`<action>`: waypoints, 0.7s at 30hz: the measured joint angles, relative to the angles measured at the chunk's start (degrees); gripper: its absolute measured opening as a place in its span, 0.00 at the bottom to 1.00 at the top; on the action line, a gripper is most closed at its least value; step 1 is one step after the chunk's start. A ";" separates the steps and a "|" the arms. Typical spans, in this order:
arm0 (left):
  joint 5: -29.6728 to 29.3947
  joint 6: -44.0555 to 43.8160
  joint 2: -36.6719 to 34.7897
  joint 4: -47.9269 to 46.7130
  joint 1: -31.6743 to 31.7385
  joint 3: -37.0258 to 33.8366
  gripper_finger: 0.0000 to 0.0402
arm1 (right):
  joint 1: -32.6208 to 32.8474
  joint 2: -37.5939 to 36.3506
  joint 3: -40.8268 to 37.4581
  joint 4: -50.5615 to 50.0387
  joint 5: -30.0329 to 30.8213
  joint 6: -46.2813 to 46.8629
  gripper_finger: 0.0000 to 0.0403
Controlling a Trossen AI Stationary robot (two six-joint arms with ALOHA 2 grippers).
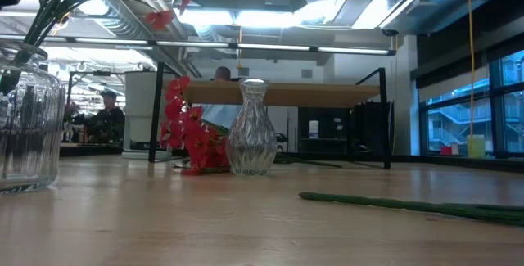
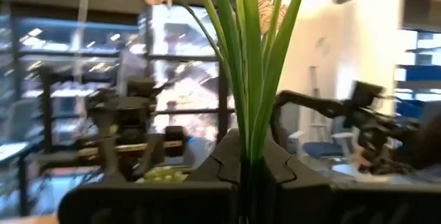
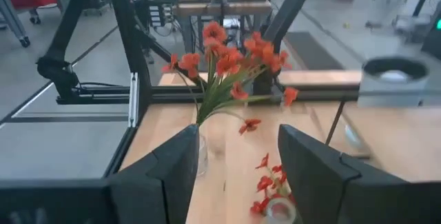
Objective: Pick and place flowers into a vace then onto a shelf
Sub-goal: Put the white flowers into the left transparent vase
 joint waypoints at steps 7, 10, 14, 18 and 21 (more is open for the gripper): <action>9.21 2.92 -0.01 24.74 -0.05 -16.66 0.01 | 0.00 3.15 0.00 1.83 0.02 5.80 0.50; 9.22 4.48 -0.08 32.22 0.01 -22.17 0.01 | -0.02 4.17 0.00 3.23 0.02 6.13 0.50; 12.12 4.47 -0.04 38.40 0.06 -27.11 0.01 | -0.01 5.21 0.00 3.71 0.02 6.27 0.50; 12.33 3.04 0.17 38.17 0.11 -29.09 0.01 | -0.04 5.76 0.00 3.96 0.04 6.25 0.50; 12.48 2.94 1.09 38.58 0.98 -29.13 0.01 | -0.07 5.81 0.00 3.92 0.06 6.40 0.50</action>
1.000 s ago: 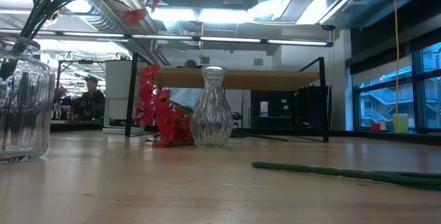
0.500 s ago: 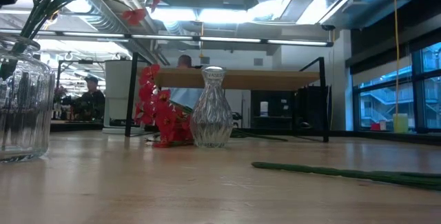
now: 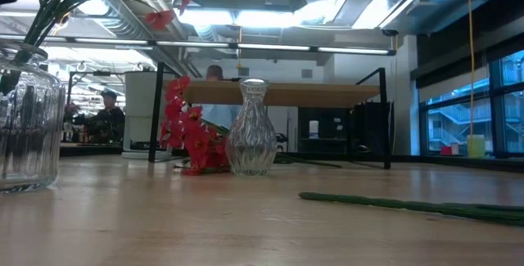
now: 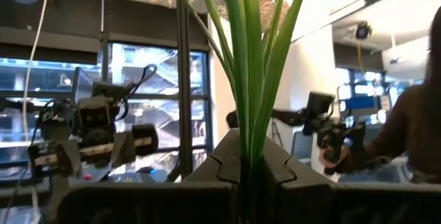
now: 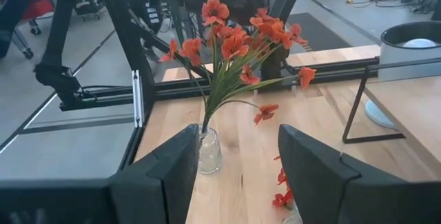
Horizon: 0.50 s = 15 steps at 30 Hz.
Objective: Pick and place flowers into a vace then onto a shelf
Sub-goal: Put the white flowers into the left transparent vase
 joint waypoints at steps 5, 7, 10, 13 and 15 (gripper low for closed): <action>2.06 -1.68 2.73 0.34 1.96 -0.02 0.01 | -0.02 0.00 0.00 1.12 0.17 0.11 0.50; 3.49 -2.05 4.08 1.78 2.69 -0.03 0.01 | 0.00 -0.02 0.02 1.66 0.17 0.13 0.50; 5.26 -2.22 6.53 6.33 3.85 -0.86 0.01 | 0.00 0.00 0.02 2.03 0.36 -0.04 0.50; 5.87 -3.44 8.33 10.97 4.63 -2.67 0.01 | 0.00 -0.02 0.02 2.68 1.40 0.32 0.50; 5.84 -5.52 9.50 12.54 5.05 -3.63 0.01 | 0.00 -0.02 0.02 2.60 1.51 0.87 0.50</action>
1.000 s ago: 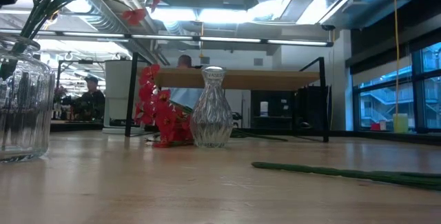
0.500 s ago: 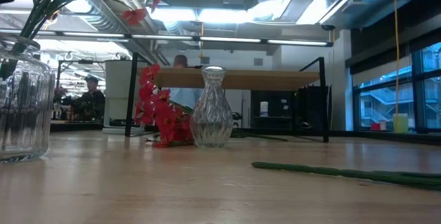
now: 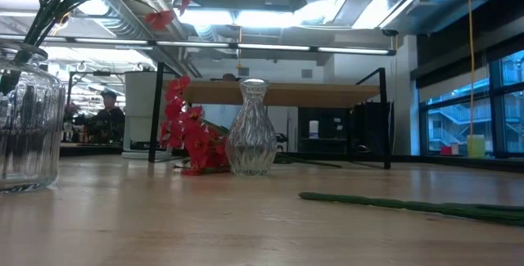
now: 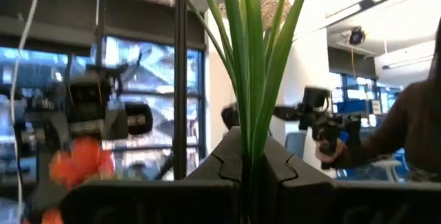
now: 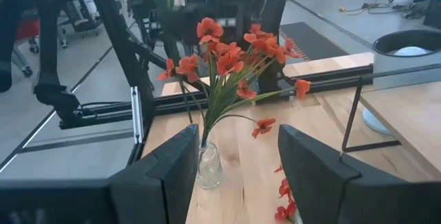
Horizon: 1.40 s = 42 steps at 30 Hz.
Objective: Pick and place flowers into a vace then onto a shelf
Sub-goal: Put the white flowers into the left transparent vase
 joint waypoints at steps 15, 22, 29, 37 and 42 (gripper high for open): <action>-0.02 -1.05 6.53 2.97 3.54 -0.39 0.01 | 0.00 0.00 0.00 -0.13 0.11 0.23 0.50; 0.28 -4.77 10.09 3.54 4.61 -0.37 0.01 | 0.00 0.00 0.00 -0.15 0.11 0.22 0.50; -4.00 -8.53 14.69 3.50 4.61 -0.37 0.01 | 0.00 0.00 0.00 -0.15 0.11 0.37 0.50; -5.19 -7.89 19.30 3.46 4.61 -0.35 0.02 | 0.00 0.00 0.00 -0.15 0.09 0.39 0.50; -5.18 -7.58 21.12 3.06 4.61 -0.35 0.02 | 0.00 0.00 0.00 -0.14 0.07 0.42 0.50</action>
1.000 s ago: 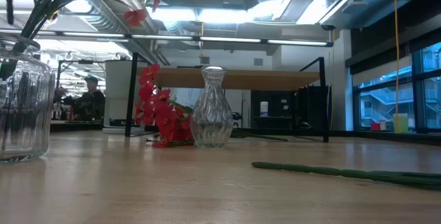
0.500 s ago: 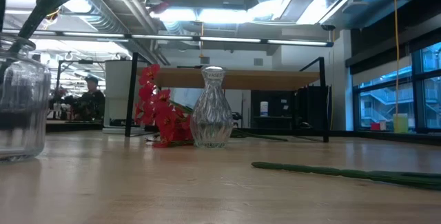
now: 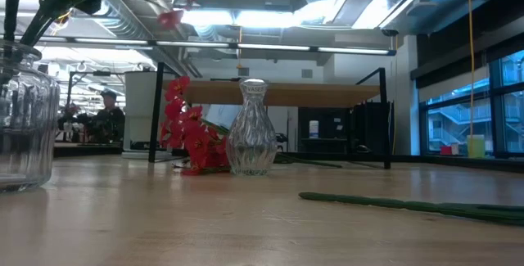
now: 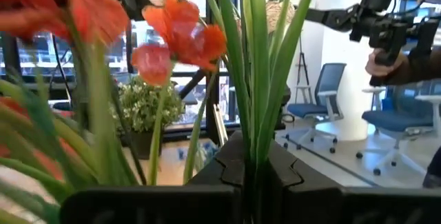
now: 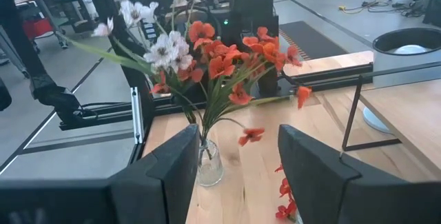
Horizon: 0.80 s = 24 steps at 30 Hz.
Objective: Pick and place flowers into a vace then onto a shelf
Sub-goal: Put the white flowers into the left transparent vase
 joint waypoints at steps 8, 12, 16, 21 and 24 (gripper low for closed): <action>-0.02 -0.02 3.38 -0.45 0.00 0.00 0.03 | 0.00 0.00 0.00 0.01 -0.01 0.16 0.50; -0.02 -0.04 4.15 -0.44 -0.02 0.00 0.03 | 0.00 0.00 0.00 0.01 -0.03 0.19 0.50; -0.02 -0.94 4.15 -0.44 -0.01 0.00 0.07 | 0.00 0.00 0.00 0.02 -0.03 0.19 0.50; -0.04 -0.94 4.15 -0.24 0.00 0.00 0.15 | 0.00 0.00 0.00 0.03 -0.03 0.19 0.50; -0.63 -0.94 4.15 0.02 -0.02 0.02 0.22 | 0.00 0.00 0.00 0.03 -0.05 0.20 0.50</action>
